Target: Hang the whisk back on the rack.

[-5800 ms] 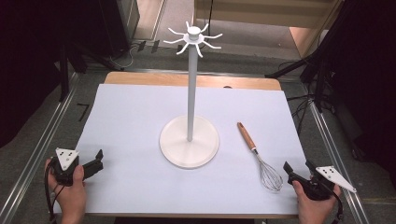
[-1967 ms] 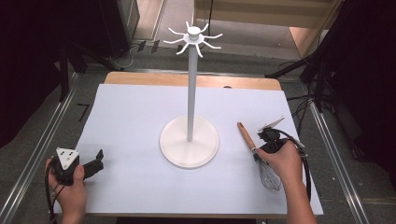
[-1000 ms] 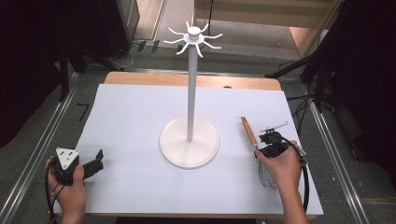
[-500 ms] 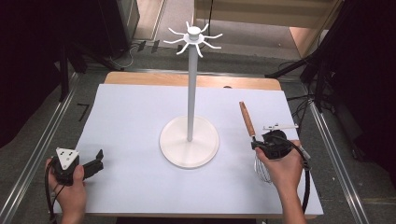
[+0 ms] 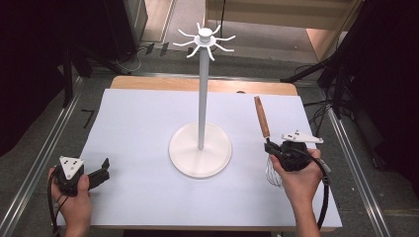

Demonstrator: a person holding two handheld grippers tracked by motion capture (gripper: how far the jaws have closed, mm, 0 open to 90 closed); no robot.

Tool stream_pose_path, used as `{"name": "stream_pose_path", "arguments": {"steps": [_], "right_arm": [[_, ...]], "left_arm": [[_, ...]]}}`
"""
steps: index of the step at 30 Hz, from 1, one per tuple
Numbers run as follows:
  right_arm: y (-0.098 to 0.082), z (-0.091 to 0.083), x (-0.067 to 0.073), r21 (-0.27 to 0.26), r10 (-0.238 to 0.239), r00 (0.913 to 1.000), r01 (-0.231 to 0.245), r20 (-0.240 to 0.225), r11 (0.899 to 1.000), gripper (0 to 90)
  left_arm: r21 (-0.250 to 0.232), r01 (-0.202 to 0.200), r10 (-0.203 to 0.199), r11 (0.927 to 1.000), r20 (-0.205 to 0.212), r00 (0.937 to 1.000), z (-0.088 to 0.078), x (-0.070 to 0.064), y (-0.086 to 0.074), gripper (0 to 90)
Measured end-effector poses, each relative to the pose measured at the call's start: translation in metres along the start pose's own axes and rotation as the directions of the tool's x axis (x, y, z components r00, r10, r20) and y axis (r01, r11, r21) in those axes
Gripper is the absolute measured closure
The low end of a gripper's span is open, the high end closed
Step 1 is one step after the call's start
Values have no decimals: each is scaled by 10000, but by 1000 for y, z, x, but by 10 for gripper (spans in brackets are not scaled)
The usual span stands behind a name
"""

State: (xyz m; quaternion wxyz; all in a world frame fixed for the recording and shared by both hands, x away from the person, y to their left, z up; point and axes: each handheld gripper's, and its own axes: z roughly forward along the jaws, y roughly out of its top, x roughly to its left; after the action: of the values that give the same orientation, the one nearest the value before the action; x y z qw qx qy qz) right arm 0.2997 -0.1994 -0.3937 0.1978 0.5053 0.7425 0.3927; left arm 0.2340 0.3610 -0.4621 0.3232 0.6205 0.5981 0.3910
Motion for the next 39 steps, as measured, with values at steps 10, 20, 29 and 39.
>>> {"name": "stream_pose_path", "arguments": {"steps": [10, 20, 29, 39], "right_arm": [[7, -7, 12, -1091, -190, 9993, 155, -314, 9939, 835], [11, -14, 23, -2135, -546, 9978, 456, -366, 9759, 835], [15, -23, 32, -2886, -754, 9957, 567, -541, 9558, 835], [21, -32, 41, -3600, -954, 9927, 625, -742, 9308, 835]], "left_arm": [[-14, 3, -3, 10000, 30, 10000, 0, 0, 0, 80], [-19, 10, -10, 10000, 38, 10000, 0, 0, 0, 80], [-12, 2, -2, 10000, 44, 10000, 0, 0, 0, 80], [-20, 10, -10, 10000, 44, 10000, 0, 0, 0, 80]]}}
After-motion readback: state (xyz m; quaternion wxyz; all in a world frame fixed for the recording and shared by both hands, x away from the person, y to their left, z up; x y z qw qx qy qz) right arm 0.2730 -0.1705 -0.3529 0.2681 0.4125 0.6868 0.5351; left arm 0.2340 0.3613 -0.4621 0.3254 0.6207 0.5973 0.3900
